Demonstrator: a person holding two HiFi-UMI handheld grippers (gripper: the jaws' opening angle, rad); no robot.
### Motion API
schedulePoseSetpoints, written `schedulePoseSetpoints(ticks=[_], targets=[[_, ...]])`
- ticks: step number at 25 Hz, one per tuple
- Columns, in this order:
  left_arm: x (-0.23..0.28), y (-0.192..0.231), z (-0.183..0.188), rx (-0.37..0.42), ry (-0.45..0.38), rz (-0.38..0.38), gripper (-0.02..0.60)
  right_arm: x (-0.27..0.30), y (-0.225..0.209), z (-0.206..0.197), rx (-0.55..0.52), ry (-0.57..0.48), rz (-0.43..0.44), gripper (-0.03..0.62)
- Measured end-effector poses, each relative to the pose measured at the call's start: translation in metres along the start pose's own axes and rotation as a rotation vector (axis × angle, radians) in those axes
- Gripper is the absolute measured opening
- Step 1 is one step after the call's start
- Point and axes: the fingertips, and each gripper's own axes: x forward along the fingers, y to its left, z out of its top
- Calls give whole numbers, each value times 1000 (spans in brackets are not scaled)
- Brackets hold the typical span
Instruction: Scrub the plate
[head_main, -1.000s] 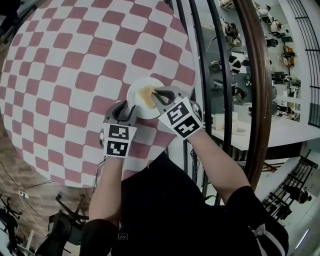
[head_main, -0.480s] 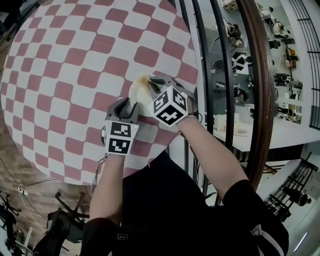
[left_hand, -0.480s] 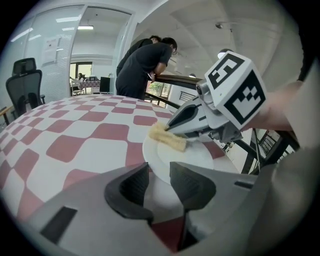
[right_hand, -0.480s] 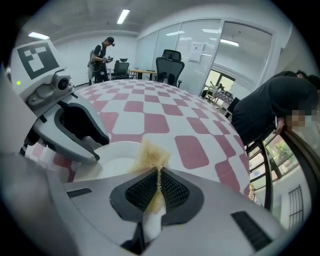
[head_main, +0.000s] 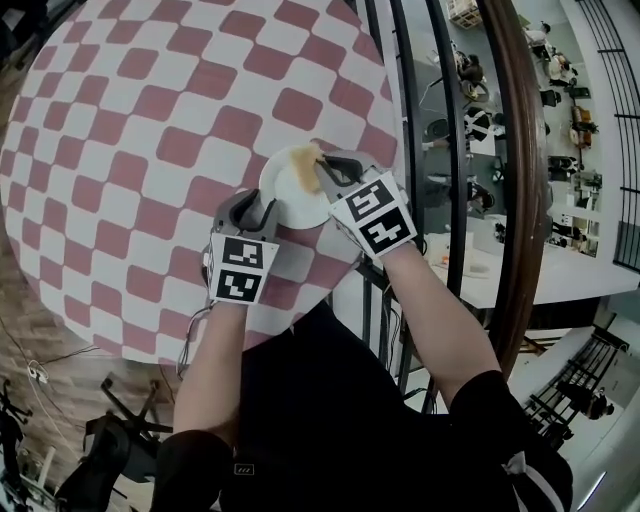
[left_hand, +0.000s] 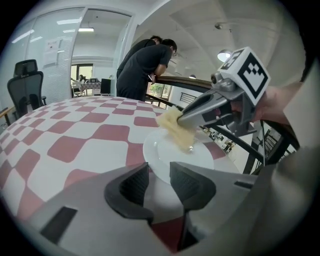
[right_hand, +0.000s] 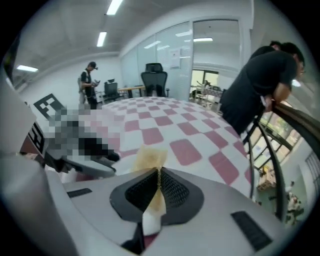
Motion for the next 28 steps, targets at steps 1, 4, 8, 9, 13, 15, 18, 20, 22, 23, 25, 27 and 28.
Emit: schedulePoseSetpoints(ticks=[1,4,8,9,13,15,18,20,22,23,25,27,28], targets=[[0,0,-1,-1,1,2,137,9,20,3,-40,12,51,31],[0,0,-1,0,3,0,135,38,57,-4,-132,81,96,31],[0,1,0,2,-1,4,135,47,61,-7,-164,99,68,29],[0,1,0,1,-1,5,135,46,61,-9,-176,101,71,29],[1,1,-1,5,-3,8,135,31,53,-30,-176,115,86,29],[3,1,-1,3,-1,5,135,22,43,-44,-185,139,66,31],[2,1,-3,-11,9,-5,135,8,22,-62,-192,179,22,31],[2,0,-3,-12,9,-4,135,-1,4,-66,-187,200,-27,31],[2,0,-3,-8,4,0,135,-10,-20,-68,-200,224,-126,31],[2,0,-3,-8,2,1,135,-13,-30,-67,-200,223,-171,31],[1,0,-3,-8,-1,2,135,-16,-30,-59,-167,175,-174,31],[2,0,-3,-6,-6,4,135,-14,2,-42,-123,102,-60,31],[2,0,-3,-4,-9,7,135,-10,24,-35,-114,82,10,31]])
